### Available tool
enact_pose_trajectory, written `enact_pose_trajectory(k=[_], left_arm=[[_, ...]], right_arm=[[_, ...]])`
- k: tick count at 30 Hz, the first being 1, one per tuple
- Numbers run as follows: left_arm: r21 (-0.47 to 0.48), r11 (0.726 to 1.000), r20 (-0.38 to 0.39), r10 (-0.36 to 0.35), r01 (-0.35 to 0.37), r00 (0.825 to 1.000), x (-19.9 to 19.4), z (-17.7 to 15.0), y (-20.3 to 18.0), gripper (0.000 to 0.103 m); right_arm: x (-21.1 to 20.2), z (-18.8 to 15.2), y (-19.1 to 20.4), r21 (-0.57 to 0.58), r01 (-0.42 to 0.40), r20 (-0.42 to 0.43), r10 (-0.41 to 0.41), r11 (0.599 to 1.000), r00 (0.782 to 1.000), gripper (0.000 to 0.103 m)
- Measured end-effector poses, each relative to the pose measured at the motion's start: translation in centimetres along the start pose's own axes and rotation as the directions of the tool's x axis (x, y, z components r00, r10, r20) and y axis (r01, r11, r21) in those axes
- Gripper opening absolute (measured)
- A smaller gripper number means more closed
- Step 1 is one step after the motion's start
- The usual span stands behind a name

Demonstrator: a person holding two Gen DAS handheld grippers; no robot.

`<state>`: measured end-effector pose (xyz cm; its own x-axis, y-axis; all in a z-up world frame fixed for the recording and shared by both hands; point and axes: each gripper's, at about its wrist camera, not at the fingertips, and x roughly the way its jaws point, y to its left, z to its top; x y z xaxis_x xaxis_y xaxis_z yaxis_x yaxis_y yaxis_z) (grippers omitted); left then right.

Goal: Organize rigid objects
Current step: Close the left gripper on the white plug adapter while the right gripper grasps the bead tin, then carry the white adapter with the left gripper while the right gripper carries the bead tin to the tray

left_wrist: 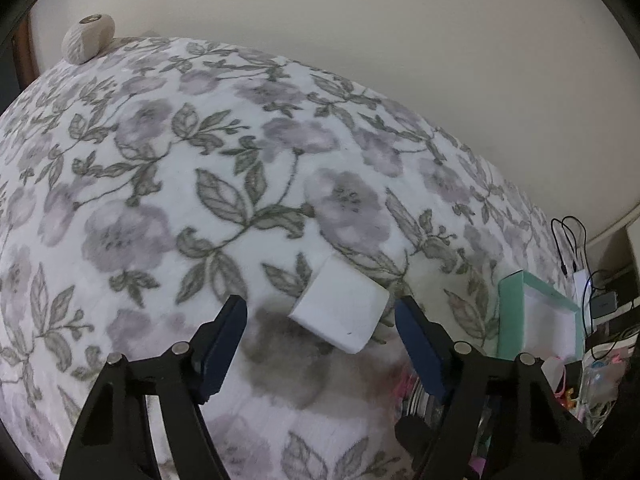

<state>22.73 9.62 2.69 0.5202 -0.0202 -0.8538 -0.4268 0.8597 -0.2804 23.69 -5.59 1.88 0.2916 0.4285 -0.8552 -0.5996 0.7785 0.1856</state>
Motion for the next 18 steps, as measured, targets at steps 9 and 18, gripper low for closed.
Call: enact_pose_trajectory(k=[9,18], left_arm=[[-0.001,1.000,0.015,-0.022,0.022,1.000,0.7,-0.5,-0.2,0.056],[-0.030,0.999,0.051,-0.021,0.023,0.998,-0.6,-0.4,0.7,0.052]], right_arm=[[0.0,0.0,-0.1,0.003,-0.009,-0.001,0.009,1.000,1.000,0.074],[-0.5,0.1,-0.4,0.022,-0.034,0.003,0.034,0.999,0.999,0.074]])
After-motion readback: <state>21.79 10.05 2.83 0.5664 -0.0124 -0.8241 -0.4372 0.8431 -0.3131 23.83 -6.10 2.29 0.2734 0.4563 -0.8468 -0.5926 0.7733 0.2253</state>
